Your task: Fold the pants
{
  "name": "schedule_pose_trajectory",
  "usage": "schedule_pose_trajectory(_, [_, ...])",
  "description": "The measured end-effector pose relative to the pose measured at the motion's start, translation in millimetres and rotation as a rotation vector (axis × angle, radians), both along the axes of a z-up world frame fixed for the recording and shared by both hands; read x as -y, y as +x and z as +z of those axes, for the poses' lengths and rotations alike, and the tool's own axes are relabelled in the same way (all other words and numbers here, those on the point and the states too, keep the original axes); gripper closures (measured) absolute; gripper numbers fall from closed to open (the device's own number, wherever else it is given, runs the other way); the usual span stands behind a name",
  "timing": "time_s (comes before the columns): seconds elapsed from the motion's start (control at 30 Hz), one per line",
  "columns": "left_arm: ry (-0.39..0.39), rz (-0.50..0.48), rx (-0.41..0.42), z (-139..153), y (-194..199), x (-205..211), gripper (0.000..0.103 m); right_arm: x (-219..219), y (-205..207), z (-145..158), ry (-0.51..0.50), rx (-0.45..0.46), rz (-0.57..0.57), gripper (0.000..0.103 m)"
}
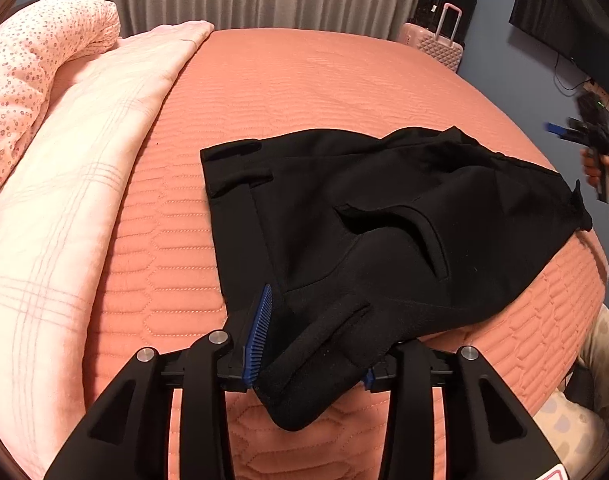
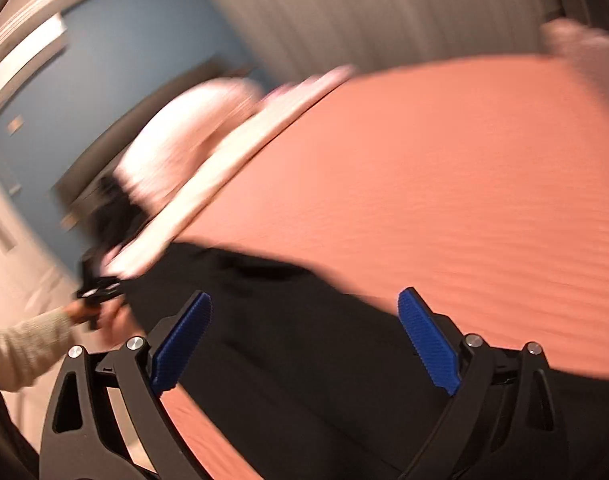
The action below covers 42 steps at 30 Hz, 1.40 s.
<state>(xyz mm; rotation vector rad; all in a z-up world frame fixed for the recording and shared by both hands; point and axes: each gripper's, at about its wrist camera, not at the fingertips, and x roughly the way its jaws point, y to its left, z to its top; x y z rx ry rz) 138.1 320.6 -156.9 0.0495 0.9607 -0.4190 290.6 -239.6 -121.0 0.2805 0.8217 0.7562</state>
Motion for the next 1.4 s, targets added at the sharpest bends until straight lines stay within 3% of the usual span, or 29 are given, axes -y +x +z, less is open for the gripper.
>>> schedule_pose_trajectory(0.1, [-0.001,-0.002,0.054,4.7,5.7,5.5,0.066,-106.1,34.5,-29.9,-0.108,-0.038,0.162,0.01])
schedule_pose_trajectory(0.23, [-0.032,-0.019,0.102,4.8,23.2,3.9,0.063,-163.7,45.6,-52.1,-0.189,-0.05,0.214,0.011])
schedule_pose_trajectory(0.4, [-0.055,-0.029,0.157,4.0,50.0,-3.5,0.054,-157.7,84.9,-65.4,-0.175,-0.129,0.159,0.013])
schedule_pose_trajectory(0.47, [-0.072,-0.044,0.157,3.1,54.7,-7.5,0.052,-166.9,88.2,-67.7,-0.136,-0.187,0.23,0.021])
schedule_pose_trajectory(0.57, [-0.067,-0.057,0.132,-0.5,48.9,-14.2,0.043,-176.5,71.8,-60.7,-0.11,-0.184,0.324,0.021])
schedule_pose_trajectory(0.67, [-0.032,-0.062,0.114,-8.3,37.5,-18.9,0.041,-178.1,80.1,-72.0,-0.165,-0.206,0.313,0.02])
schedule_pose_trajectory(0.8, [-0.06,-0.025,0.115,-17.2,38.0,-26.3,0.034,-200.1,113.0,-88.0,-0.139,-0.264,0.308,0.021])
schedule_pose_trajectory(0.87, [-0.06,-0.02,0.119,-18.6,37.2,-26.8,0.033,-216.6,122.1,-85.9,-0.12,-0.253,0.358,0.033])
schedule_pose_trajectory(0.97, [-0.009,-0.015,0.113,-22.7,27.9,-28.3,0.033,-221.2,141.8,-87.5,-0.184,-0.242,0.348,0.06])
schedule_pose_trajectory(1.03, [0.014,0.005,0.103,-26.6,15.7,-34.2,0.033,-212.4,156.8,-89.2,-0.185,-0.251,0.324,0.088])
schedule_pose_trajectory(1.1, [0.01,0.036,0.098,-28.5,-0.4,-42.5,0.033,-197.7,165.8,-87.2,-0.124,-0.249,0.311,0.09])
schedule_pose_trajectory(1.3, [-0.035,0.209,0.117,-20.7,-40.2,-69.0,0.033,-195.3,176.2,-105.5,-0.1,-0.321,0.287,0.09])
schedule_pose_trajectory(1.37, [-0.043,0.224,0.157,-4.3,-51.6,-64.5,0.033,-177.4,166.9,-82.2,-0.147,-0.295,0.25,0.084])
schedule_pose_trajectory(1.4, [-0.036,0.212,0.183,6.6,-55.8,-57.3,0.033,-167.2,158.5,-68.7,-0.205,-0.238,0.222,0.074])
